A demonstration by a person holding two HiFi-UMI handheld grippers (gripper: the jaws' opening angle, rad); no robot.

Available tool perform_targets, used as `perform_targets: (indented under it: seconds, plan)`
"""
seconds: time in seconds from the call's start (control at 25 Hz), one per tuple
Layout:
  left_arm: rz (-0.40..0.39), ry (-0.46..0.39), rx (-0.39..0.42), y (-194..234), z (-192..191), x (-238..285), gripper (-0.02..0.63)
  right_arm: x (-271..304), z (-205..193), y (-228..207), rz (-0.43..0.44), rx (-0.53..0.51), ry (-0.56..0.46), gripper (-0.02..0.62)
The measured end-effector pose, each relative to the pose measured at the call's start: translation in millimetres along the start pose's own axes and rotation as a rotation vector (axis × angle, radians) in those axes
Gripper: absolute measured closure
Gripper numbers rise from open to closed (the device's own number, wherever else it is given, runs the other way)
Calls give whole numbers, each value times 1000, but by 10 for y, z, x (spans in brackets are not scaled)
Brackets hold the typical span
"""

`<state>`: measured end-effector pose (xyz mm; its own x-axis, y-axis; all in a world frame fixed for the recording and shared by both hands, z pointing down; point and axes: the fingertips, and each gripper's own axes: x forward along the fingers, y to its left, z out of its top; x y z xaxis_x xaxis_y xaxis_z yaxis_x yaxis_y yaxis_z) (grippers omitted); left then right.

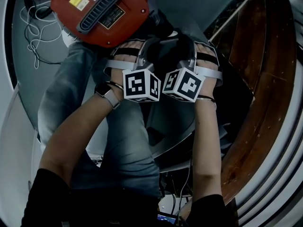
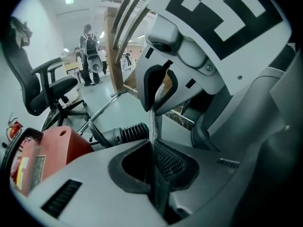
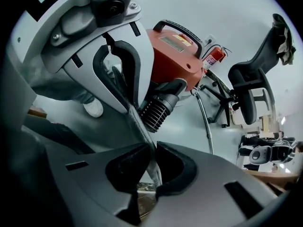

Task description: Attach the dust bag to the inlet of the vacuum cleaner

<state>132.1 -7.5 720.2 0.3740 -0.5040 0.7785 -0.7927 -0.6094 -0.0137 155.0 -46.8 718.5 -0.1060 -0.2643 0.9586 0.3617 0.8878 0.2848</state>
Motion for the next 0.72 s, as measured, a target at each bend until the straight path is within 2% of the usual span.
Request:
perform_targets:
  seconds: [0.32,0.48,0.64,0.72]
  plan:
    - [48,-1,-45,20,34,-53,571,-29,55,-75,-7,-93,-59,548]
    - [57,4,-76,41,54,-113,571,-74,103,-118,-11,-128,-72,548]
    - [47,22,-140,70,50,-197,572,-122,177,-143,-2,-173,-82,548]
    - [52,29,-141,70,44,-230,572,-133,206,-146,4,-195,-80,548]
